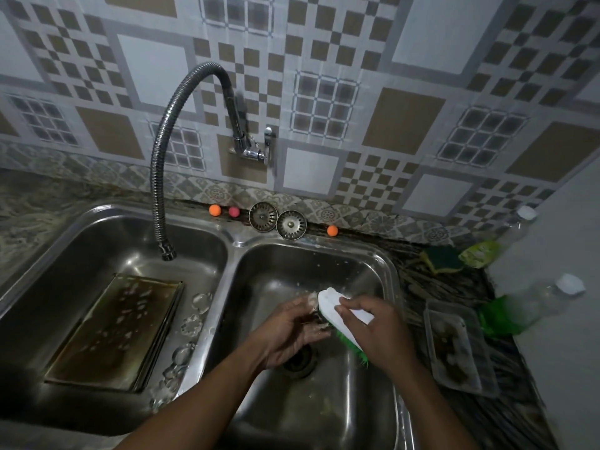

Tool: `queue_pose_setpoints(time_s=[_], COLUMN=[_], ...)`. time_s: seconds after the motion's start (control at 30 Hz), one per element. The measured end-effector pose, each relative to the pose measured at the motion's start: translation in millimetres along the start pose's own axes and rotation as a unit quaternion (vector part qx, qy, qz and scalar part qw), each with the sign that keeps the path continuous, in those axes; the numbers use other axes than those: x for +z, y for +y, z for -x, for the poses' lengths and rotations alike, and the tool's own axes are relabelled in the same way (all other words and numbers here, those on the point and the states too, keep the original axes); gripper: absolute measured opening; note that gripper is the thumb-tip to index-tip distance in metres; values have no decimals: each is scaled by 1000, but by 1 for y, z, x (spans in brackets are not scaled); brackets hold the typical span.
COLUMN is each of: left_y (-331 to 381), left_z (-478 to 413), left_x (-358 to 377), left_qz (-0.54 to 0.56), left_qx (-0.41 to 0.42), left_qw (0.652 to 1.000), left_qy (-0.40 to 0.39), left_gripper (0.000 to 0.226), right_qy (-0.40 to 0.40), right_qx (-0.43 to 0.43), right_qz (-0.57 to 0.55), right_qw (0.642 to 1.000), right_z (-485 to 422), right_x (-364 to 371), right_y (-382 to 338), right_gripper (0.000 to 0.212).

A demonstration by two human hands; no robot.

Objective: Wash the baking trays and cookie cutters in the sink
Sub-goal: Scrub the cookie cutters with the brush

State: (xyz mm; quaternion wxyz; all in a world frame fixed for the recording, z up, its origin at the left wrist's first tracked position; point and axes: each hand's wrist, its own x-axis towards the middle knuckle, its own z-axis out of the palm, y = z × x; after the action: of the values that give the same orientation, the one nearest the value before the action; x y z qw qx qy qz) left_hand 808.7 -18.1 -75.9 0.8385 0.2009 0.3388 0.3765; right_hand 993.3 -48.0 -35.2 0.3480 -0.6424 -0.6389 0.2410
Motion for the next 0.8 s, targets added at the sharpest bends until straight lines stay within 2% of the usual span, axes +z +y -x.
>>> queue_pose_setpoints(time_s=[0.13,0.2,0.27,0.33,0.47,0.63,0.73,0.8], left_y=[4,4,2,1,0,-6,-9,-7], left_z=[-1,-6,-11,-12,-10,-18,-21,-19], left_x=[0,-2,-7,-8,-5,9,12,6], left_qz=[-32,-21,5,17,3,93,154,162], left_qx=[23,40,67,85,87,69,25,24], left_qw=[999,998,996,994,994,988,984,984], left_qy=[14,35,55,69,73,99,91,75], left_gripper=[36,39,47,54,54,44,68,65], right_qy=[29,64,71,45,51,132,143,144], right_qx=[-92,-101,-57,19,101,126,95,86], right_qz=[97,125,96,39,-73,-147,-147,-141], right_qw=[991,985,991,998,991,972,974,976], right_z=[-6,-7,-6,-4,-4,0,16,20], right_x=[5,8,9,9,7,19,35,37], right_y=[-5,-8,-7,-5,-7,-21,-28,-25], right_gripper=[17,14,12,12,5,1,8,9])
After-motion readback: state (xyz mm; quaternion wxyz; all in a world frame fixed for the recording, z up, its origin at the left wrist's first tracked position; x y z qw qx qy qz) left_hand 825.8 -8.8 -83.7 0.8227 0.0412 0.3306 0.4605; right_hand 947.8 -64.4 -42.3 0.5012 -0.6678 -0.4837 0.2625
